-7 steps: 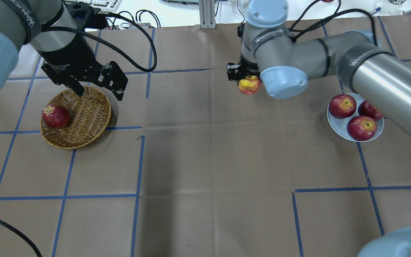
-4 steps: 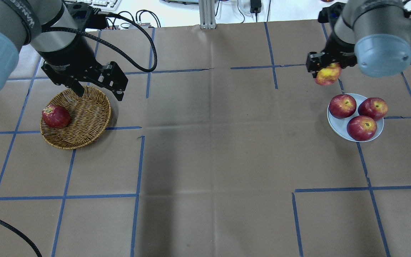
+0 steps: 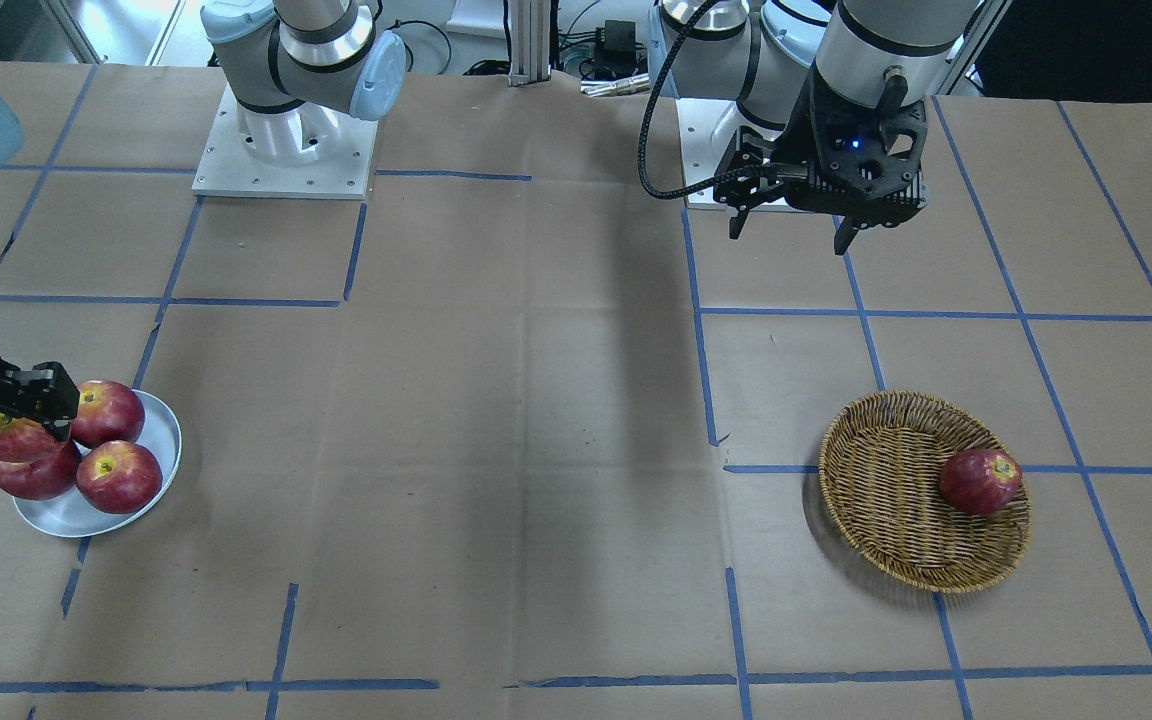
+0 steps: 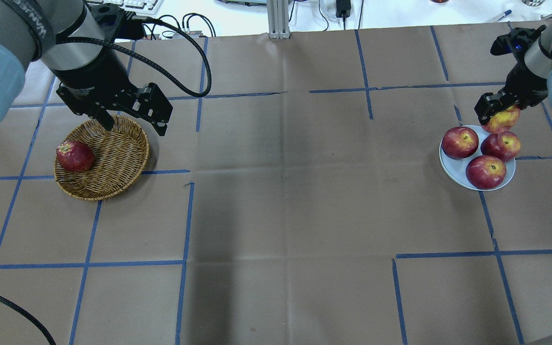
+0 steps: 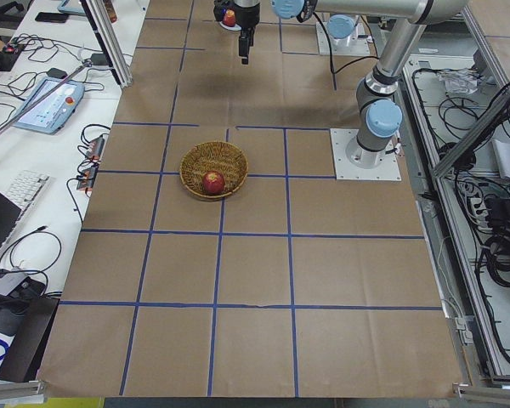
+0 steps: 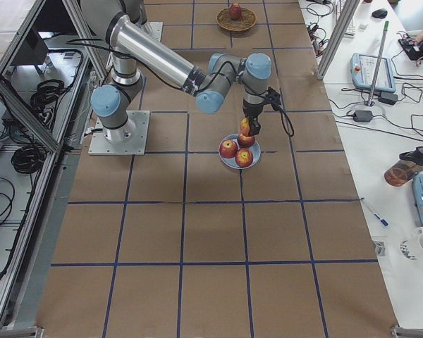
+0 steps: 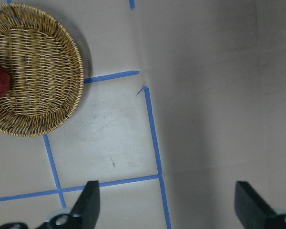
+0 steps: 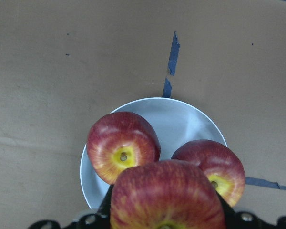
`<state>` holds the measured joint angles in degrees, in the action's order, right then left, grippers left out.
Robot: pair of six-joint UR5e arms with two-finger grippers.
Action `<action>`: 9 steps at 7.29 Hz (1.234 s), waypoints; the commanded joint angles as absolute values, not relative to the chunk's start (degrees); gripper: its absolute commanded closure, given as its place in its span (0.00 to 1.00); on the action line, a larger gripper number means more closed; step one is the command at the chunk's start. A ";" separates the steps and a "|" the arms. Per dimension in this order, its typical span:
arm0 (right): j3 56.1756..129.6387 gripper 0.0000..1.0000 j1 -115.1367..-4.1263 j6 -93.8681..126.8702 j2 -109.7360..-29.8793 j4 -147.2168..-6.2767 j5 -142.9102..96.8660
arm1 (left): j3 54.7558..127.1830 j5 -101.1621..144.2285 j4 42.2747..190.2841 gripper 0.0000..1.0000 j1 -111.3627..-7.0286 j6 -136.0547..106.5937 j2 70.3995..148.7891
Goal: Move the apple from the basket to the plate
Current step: 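Lower the apple onto the plate and open the right gripper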
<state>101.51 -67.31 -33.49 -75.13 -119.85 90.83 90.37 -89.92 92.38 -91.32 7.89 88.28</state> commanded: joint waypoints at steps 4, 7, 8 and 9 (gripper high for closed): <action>107.31 0.37 -65.39 -34.19 -74.18 -125.07 91.32 | 90.35 -89.83 92.37 0.01 -91.32 7.91 88.33; 107.23 0.26 -65.39 -34.37 -73.65 -125.33 91.32 | 90.35 -89.91 92.37 0.01 -91.32 8.00 88.24; 107.14 0.01 -65.39 -34.19 -73.30 -127.25 91.32 | 90.44 -90.00 92.37 0.01 -91.32 8.00 88.33; 106.70 0.00 -65.39 -34.19 -73.30 -127.61 91.58 | 90.44 -90.00 92.37 0.01 -91.32 8.09 88.24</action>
